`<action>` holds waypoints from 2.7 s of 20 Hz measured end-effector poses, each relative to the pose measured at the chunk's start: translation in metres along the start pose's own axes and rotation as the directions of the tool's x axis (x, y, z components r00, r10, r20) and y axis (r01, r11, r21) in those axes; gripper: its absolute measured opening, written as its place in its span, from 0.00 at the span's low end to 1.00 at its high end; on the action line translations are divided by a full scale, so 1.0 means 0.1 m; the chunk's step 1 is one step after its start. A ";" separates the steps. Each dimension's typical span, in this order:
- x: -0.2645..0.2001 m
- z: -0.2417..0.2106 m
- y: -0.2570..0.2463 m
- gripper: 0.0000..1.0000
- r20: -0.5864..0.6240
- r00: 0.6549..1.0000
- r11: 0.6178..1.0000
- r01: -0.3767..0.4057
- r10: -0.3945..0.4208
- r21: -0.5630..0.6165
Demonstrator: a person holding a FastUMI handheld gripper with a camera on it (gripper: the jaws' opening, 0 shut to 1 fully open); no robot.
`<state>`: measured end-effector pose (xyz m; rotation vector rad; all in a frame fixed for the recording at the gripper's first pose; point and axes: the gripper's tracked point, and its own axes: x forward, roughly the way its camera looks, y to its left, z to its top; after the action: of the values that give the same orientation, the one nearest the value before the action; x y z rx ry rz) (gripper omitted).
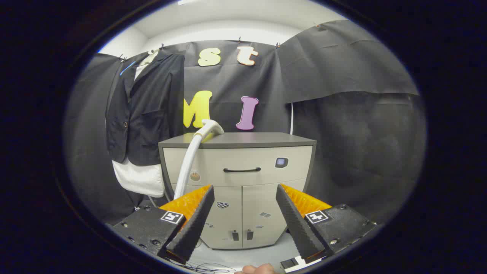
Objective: Iron the clothes twice with a garment steamer, once on the left side and once on the right side.
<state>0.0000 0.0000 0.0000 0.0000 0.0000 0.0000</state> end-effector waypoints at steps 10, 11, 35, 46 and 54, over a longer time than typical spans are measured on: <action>-0.05 0.06 0.02 1.00 -0.005 1.000 1.000 -0.007 0.007 -0.006; -0.04 0.08 0.01 1.00 -0.002 1.000 1.000 -0.002 0.002 -0.004; 0.85 1.30 1.15 1.00 -0.125 0.984 0.992 -0.123 0.127 0.041; 2.08 1.33 1.42 1.00 -0.450 0.881 0.985 -0.172 0.147 -0.014; 2.54 1.07 1.33 0.90 -0.625 0.775 0.993 -0.118 0.092 0.000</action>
<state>0.2537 0.1333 0.1070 -0.0399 0.6745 0.1140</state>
